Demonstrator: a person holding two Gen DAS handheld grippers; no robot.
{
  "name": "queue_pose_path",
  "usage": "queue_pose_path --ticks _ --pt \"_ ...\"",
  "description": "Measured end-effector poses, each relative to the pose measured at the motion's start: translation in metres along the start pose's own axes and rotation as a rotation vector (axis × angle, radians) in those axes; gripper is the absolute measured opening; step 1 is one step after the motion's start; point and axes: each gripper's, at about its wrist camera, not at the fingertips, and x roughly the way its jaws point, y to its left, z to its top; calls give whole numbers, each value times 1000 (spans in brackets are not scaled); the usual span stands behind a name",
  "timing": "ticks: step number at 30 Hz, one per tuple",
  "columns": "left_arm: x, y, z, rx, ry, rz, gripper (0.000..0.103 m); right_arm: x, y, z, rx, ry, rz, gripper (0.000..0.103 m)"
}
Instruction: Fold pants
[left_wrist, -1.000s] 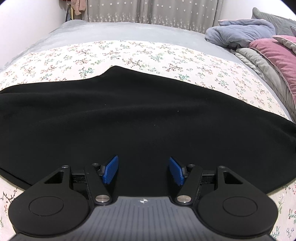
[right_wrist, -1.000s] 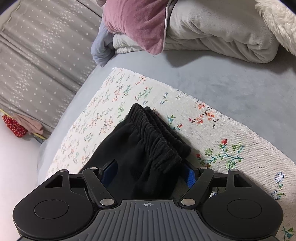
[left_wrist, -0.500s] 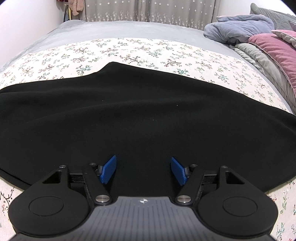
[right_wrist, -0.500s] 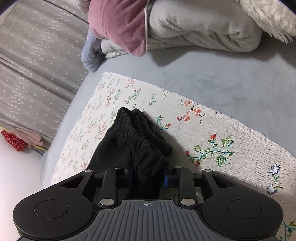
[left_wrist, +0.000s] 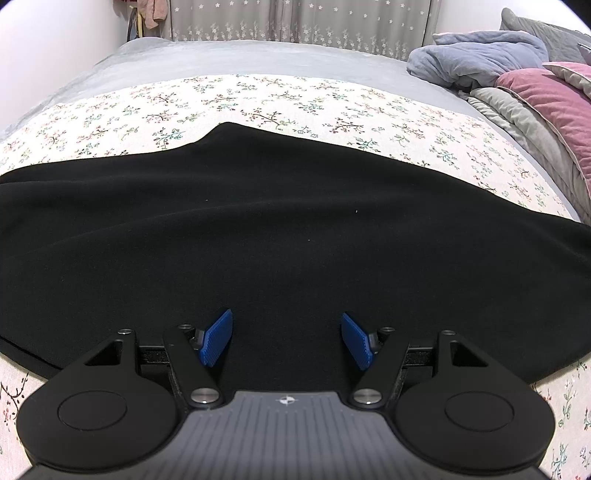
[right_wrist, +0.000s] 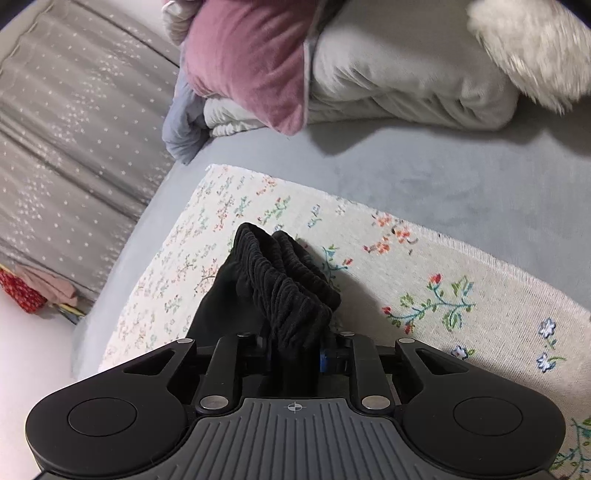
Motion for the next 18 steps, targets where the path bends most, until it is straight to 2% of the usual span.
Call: queue_pose_path --ticks 3,5,10,14,18 --pt "-1 2 1 -10 4 -9 74 -10 23 -6 -129 -67 -34 20" --pt "-2 7 3 -36 9 -27 74 -21 50 -17 -280 -146 -57 20" --pt "-8 25 10 -163 14 -135 74 -35 109 -62 -652 -302 -125 20" --pt "-16 29 12 -204 -11 -240 77 -38 145 -103 -867 -328 -93 19" --pt "-17 29 13 -239 -9 -322 77 -38 182 -165 -1126 -342 -45 19"
